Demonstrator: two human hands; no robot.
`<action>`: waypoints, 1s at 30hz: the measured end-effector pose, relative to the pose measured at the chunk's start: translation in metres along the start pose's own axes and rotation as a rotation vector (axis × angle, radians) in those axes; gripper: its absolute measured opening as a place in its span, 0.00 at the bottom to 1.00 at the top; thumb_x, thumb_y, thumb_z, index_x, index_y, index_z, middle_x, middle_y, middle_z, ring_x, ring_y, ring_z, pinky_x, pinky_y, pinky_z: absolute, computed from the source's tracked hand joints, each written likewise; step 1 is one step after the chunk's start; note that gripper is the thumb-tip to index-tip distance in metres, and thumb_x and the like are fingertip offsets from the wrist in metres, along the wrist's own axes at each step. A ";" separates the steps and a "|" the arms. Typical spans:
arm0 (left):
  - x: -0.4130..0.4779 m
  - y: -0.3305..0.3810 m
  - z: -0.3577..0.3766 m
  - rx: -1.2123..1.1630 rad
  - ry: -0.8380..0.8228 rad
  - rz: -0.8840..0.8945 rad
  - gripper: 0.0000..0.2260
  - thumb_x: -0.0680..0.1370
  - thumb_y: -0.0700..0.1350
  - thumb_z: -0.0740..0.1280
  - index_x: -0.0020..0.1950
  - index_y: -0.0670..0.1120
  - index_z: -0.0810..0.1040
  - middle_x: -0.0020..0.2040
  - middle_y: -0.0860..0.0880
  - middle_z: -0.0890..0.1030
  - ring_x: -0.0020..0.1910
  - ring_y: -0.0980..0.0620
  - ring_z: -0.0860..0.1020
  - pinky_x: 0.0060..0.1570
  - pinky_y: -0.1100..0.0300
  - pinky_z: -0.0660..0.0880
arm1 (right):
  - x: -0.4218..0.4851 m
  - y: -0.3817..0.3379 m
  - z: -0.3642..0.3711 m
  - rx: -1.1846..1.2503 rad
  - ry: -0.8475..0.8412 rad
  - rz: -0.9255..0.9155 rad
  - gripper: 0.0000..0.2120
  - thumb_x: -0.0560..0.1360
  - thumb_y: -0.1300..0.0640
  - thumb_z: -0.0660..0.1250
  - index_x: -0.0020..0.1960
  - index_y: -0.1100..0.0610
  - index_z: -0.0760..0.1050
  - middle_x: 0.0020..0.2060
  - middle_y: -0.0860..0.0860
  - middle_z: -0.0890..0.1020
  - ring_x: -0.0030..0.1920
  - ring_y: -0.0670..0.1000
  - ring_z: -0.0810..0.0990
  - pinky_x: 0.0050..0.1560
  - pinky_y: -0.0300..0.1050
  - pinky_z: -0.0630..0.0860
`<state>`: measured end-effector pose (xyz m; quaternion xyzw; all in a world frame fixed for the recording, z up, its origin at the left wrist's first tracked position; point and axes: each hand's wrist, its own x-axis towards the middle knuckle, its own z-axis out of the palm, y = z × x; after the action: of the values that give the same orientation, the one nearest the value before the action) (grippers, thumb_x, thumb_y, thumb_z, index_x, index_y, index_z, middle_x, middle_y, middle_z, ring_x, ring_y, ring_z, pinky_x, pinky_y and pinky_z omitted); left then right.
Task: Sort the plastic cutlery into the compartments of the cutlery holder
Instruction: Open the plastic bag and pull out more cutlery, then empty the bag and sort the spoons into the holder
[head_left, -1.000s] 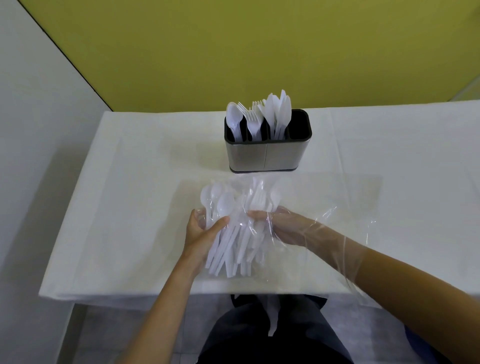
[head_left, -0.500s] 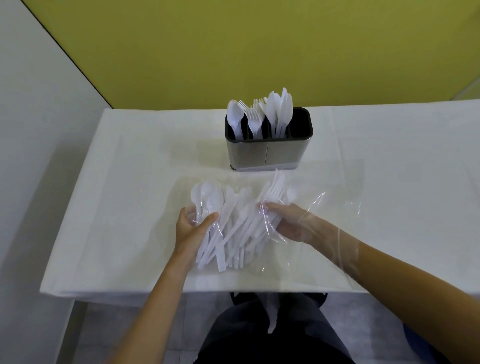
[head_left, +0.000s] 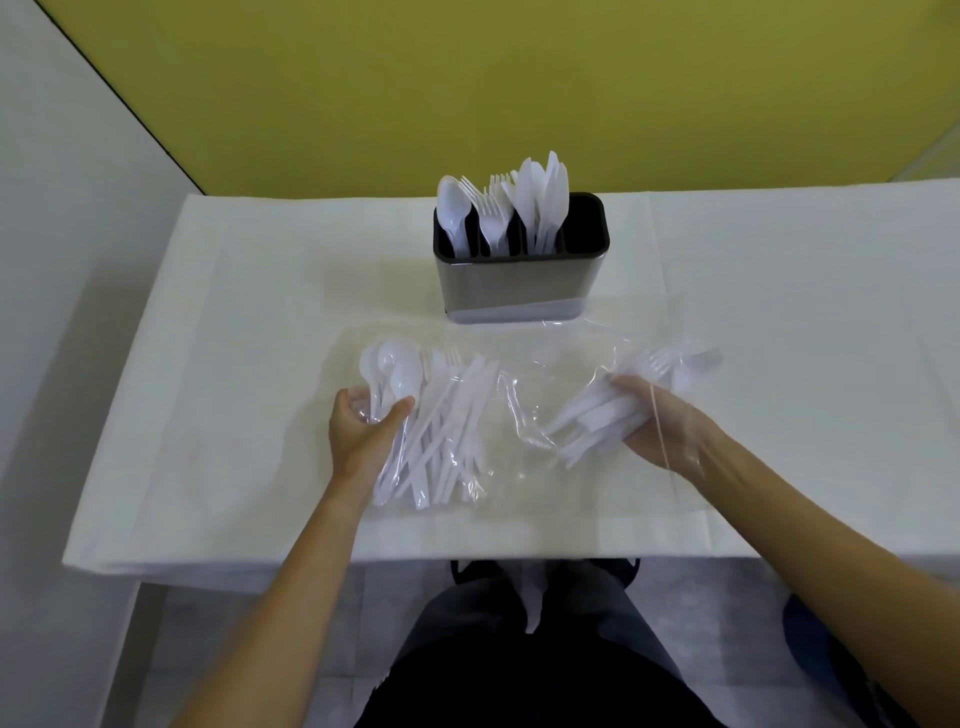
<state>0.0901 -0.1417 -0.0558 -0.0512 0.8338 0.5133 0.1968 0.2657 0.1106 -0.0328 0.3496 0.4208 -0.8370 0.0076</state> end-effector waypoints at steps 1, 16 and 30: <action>0.000 0.001 0.000 0.004 0.011 0.001 0.20 0.70 0.46 0.76 0.56 0.48 0.69 0.55 0.50 0.73 0.54 0.50 0.73 0.51 0.62 0.68 | -0.004 0.000 -0.005 0.004 0.071 0.008 0.21 0.81 0.58 0.58 0.38 0.70 0.80 0.33 0.65 0.81 0.34 0.62 0.83 0.36 0.49 0.81; -0.007 0.008 0.004 0.102 0.001 0.071 0.23 0.70 0.47 0.76 0.60 0.47 0.70 0.57 0.50 0.73 0.55 0.52 0.73 0.52 0.62 0.69 | -0.015 -0.051 -0.094 -0.201 0.749 -0.070 0.02 0.74 0.65 0.67 0.43 0.62 0.73 0.35 0.55 0.76 0.33 0.51 0.76 0.28 0.40 0.75; -0.021 0.013 0.014 0.143 0.025 0.079 0.22 0.71 0.47 0.75 0.61 0.48 0.70 0.56 0.54 0.72 0.54 0.54 0.71 0.52 0.61 0.68 | -0.015 -0.050 -0.127 -1.015 0.935 -0.158 0.32 0.69 0.50 0.72 0.64 0.68 0.64 0.61 0.64 0.71 0.61 0.65 0.72 0.58 0.59 0.72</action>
<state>0.1098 -0.1263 -0.0423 -0.0105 0.8721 0.4591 0.1690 0.3348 0.2288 -0.0397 0.5950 0.7435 -0.2964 -0.0731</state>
